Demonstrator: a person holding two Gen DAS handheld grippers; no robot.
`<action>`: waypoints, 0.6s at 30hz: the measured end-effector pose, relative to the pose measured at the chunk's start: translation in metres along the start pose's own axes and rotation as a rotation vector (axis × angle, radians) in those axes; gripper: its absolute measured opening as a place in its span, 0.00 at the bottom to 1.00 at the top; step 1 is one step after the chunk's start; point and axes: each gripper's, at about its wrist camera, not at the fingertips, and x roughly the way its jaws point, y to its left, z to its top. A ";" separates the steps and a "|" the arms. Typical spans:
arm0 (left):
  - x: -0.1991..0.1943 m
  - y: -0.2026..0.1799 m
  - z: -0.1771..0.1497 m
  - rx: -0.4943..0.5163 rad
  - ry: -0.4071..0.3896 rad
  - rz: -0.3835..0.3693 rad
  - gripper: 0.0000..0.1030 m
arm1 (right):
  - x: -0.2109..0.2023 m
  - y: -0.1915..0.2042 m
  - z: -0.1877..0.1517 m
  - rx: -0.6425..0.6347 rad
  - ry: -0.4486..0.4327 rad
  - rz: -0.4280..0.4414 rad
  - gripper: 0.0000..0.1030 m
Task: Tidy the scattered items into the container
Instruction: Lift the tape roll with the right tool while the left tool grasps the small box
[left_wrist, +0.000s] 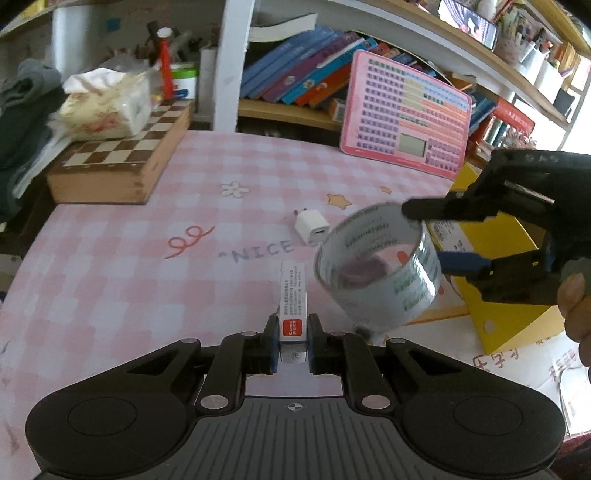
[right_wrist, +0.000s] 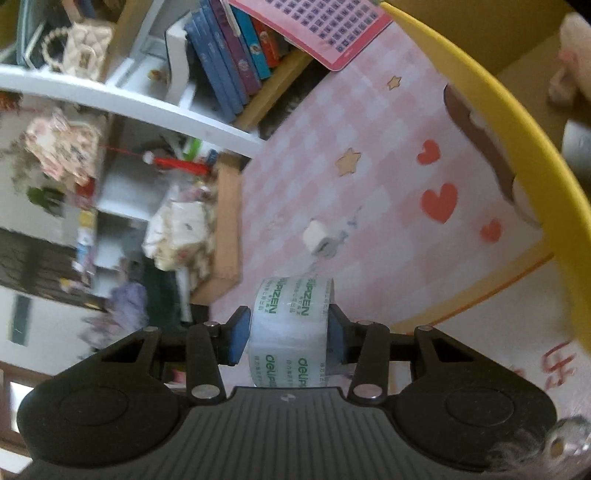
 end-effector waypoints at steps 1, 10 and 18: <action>-0.003 0.001 0.000 0.001 -0.003 0.006 0.12 | -0.002 0.002 -0.001 0.006 -0.012 0.022 0.41; -0.024 0.002 -0.008 0.030 -0.032 0.020 0.12 | -0.012 0.036 -0.026 -0.357 -0.020 -0.163 0.41; -0.040 -0.001 -0.021 0.046 -0.036 -0.008 0.13 | -0.020 0.033 -0.052 -0.420 0.036 -0.241 0.41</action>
